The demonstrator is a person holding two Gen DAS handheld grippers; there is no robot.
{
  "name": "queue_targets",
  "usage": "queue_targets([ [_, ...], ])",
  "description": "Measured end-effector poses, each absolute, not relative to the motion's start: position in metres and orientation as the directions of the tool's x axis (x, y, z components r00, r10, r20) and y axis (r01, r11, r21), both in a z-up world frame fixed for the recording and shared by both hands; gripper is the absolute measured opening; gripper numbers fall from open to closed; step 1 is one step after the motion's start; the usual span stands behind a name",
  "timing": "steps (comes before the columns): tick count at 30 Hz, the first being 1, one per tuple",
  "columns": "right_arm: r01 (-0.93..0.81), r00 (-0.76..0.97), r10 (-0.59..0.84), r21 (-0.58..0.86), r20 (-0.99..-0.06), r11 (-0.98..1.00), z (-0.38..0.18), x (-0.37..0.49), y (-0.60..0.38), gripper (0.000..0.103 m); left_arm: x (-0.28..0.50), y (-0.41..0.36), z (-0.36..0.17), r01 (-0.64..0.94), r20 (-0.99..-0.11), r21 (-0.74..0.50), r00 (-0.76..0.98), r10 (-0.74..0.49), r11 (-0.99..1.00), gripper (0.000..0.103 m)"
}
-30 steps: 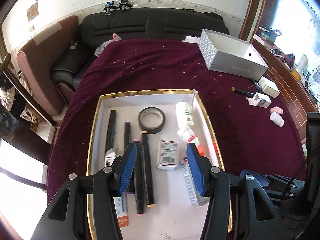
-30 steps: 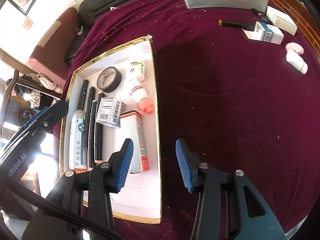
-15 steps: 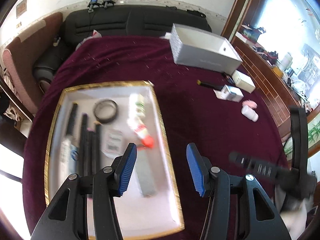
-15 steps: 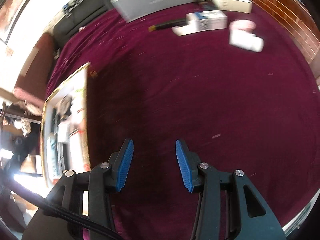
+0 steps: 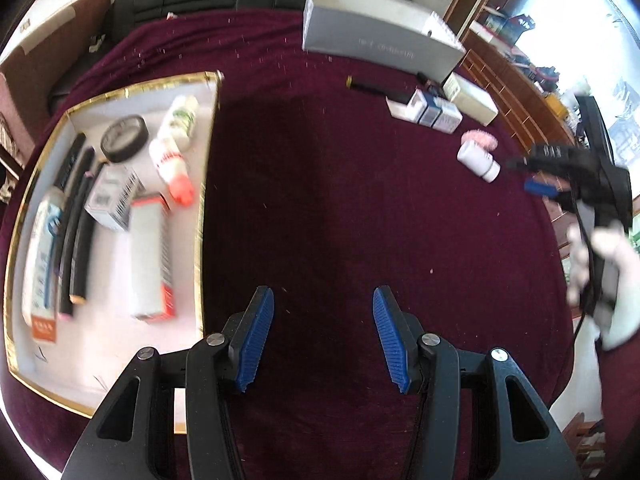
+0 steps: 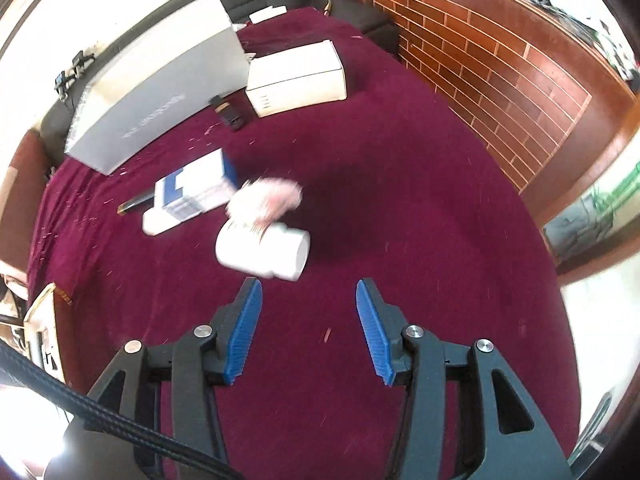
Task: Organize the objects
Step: 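Move both open tools away from tray toward pill bottle and pink keychain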
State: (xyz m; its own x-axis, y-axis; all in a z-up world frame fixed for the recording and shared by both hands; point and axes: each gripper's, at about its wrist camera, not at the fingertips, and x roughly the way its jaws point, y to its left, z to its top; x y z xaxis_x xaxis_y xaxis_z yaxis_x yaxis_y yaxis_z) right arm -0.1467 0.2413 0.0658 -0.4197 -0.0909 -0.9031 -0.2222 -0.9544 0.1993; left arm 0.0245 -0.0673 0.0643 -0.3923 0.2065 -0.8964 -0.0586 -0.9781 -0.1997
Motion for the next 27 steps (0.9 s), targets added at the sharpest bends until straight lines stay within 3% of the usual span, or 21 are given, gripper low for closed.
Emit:
queue_targets([
  [8,-0.118,-0.366,-0.236,0.296,-0.9,-0.948,0.042,-0.197,0.234,0.05,0.029,-0.051,0.052,-0.013,-0.912,-0.176,-0.376,0.168,-0.984,0.045],
  [12,0.063,-0.246,-0.346,0.342,-0.905,-0.938,0.04,-0.189,0.199,0.053,0.026,-0.05,0.05,0.012,-0.913,-0.183,-0.373,0.165,-0.983,0.045],
  [15,0.145,-0.095,-0.487,0.472,-0.868,-0.87,0.033,-0.169,0.178,0.053,0.025,-0.049,0.049,0.022,-0.912,-0.193,-0.372,0.171,-0.981,0.045],
  [19,0.138,-0.122,-0.53,0.515,-0.839,-0.846,0.048,-0.153,0.188,0.053,0.024,-0.046,0.047,0.02,-0.914,-0.196,-0.366,0.175,-0.98,0.045],
  [22,0.096,-0.247,-0.479,0.47,-0.842,-0.877,0.069,-0.152,0.212,0.054,0.024,-0.044,0.046,0.019,-0.915,-0.201,-0.362,0.181,-0.979,0.045],
  [24,0.057,-0.32,-0.389,0.392,-0.864,-0.918,0.078,-0.154,0.227,0.06,0.025,-0.043,0.046,0.018,-0.915,-0.204,-0.36,0.184,-0.979,0.045],
  [27,0.008,-0.364,-0.256,0.271,-0.896,-0.962,0.079,-0.16,0.235,0.061,0.026,-0.04,0.047,0.016,-0.914,-0.206,-0.361,0.186,-0.978,0.045],
])
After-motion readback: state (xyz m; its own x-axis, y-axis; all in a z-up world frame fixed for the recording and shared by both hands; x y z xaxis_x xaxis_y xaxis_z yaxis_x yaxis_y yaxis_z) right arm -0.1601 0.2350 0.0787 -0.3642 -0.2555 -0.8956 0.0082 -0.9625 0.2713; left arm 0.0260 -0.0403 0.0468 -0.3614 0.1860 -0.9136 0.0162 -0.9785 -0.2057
